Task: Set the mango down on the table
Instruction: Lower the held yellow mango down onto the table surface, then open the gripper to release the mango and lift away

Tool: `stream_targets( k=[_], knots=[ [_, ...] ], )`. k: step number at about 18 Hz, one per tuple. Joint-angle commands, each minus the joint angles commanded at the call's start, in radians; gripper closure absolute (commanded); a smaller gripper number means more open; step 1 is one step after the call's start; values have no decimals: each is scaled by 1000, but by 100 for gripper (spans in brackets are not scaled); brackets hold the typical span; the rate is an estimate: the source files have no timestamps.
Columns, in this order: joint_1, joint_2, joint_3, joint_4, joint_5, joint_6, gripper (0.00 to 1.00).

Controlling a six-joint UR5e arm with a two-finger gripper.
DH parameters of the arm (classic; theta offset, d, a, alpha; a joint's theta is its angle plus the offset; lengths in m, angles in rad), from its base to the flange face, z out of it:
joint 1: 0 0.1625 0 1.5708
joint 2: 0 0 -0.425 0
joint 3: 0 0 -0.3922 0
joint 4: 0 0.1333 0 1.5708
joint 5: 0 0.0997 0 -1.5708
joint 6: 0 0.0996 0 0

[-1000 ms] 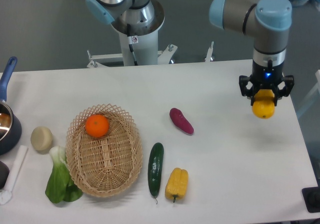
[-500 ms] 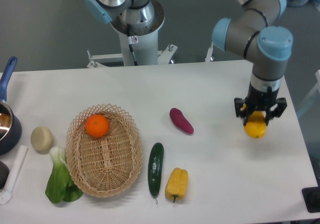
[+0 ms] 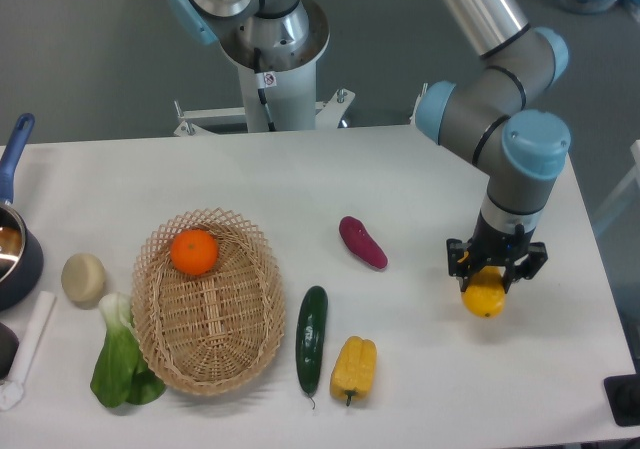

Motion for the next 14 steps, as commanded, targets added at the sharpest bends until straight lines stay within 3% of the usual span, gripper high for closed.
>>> stream_targets(
  k=[6,9,10,14],
  knots=[
    [-6,-8,-3,0,0,72,53],
    [-6,-9,5,0,2,78,25],
    [-8,-8,5,2,3,85,1],
    [-6,8,14,2,38,88,0]
  ],
)
